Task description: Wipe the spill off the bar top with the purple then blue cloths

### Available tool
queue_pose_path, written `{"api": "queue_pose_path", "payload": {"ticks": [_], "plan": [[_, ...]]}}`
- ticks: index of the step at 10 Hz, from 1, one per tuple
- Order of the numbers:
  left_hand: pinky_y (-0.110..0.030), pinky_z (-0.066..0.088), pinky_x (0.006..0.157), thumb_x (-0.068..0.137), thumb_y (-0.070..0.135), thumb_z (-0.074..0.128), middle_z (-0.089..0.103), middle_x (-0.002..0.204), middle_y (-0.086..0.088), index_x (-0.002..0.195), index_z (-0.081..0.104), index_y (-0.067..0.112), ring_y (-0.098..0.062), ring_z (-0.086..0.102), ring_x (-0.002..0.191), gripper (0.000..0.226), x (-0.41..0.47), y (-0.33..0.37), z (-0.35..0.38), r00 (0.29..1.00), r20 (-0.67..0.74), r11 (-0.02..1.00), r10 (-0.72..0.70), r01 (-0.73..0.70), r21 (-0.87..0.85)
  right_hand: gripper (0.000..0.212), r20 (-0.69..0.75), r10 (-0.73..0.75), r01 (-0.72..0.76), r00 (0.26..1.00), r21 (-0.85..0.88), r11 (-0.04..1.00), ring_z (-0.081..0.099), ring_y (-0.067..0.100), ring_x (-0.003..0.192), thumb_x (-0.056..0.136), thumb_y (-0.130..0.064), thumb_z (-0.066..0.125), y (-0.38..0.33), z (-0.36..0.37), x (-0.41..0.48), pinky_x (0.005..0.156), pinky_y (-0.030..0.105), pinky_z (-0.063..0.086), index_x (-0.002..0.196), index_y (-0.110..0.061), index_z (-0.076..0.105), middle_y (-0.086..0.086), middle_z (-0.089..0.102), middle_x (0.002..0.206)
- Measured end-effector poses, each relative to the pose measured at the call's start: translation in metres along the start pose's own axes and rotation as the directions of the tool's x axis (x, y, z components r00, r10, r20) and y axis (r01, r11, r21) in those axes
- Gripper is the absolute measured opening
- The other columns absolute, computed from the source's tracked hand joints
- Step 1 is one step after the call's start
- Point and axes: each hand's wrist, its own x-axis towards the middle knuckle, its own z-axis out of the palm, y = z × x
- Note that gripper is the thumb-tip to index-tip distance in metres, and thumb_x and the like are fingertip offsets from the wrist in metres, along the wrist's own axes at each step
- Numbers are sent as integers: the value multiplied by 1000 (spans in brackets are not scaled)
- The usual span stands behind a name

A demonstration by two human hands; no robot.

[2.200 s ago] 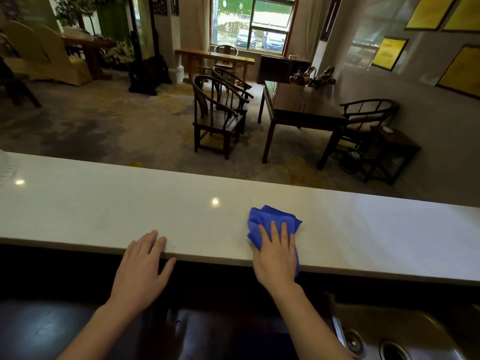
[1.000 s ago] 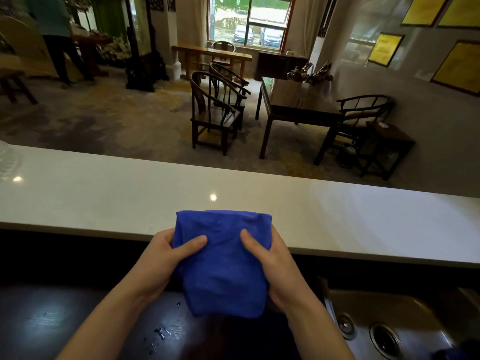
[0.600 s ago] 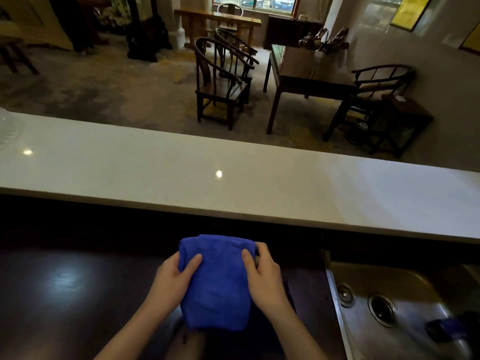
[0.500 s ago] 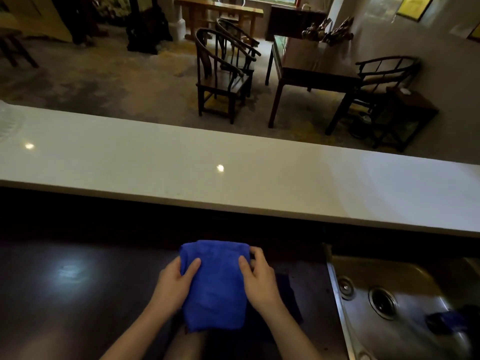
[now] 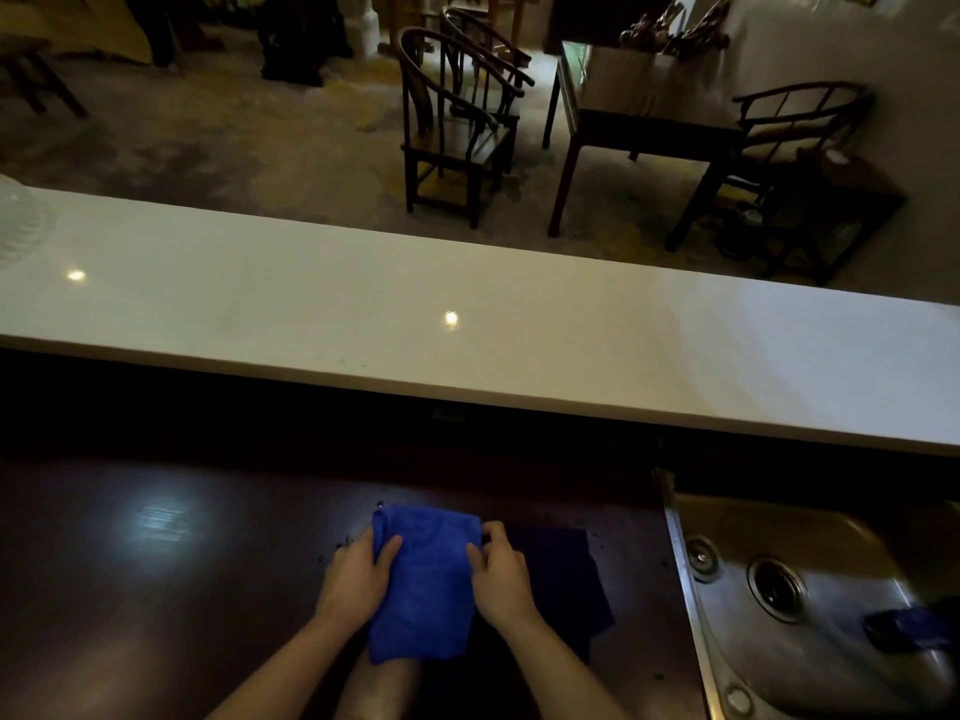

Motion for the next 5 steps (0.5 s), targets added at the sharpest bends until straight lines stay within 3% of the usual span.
{"api": "queue_pose_path", "payload": {"ticks": [1,2,3,5], "plan": [[-32,56,66,93,41,54,67,80,3,93,55,22,-11,65,70,20,-1,-4,2,999,-5,999,-34,34,42,13,-4,-3,3,1000,-26,1000,69,18,83,101,-21,54,0,2,0,77,39,60,113,-25,53,4,70,95],[-36,53,84,90,41,59,64,111,-5,117,52,16,-22,64,98,39,-2,-8,2,999,-1,991,-41,41,127,19,9,0,0,1000,-64,998,68,16,86,100,-14,55,-3,0,0,81,39,59,117,-21,53,2,69,97],[-32,47,96,88,42,60,50,134,-8,138,36,14,-21,55,116,62,-3,-9,2,1000,13,967,-13,9,254,18,31,-25,29,999,-132,991,66,15,95,99,-18,57,-5,-4,0,88,40,58,117,-21,55,0,66,109],[-31,44,100,88,49,50,49,143,1,145,34,21,-17,51,126,66,4,29,-26,967,-135,919,214,-152,364,35,-43,-194,167,980,-352,921,55,18,121,97,-37,54,-29,-37,-3,95,34,49,130,-26,52,-3,57,133]]}}
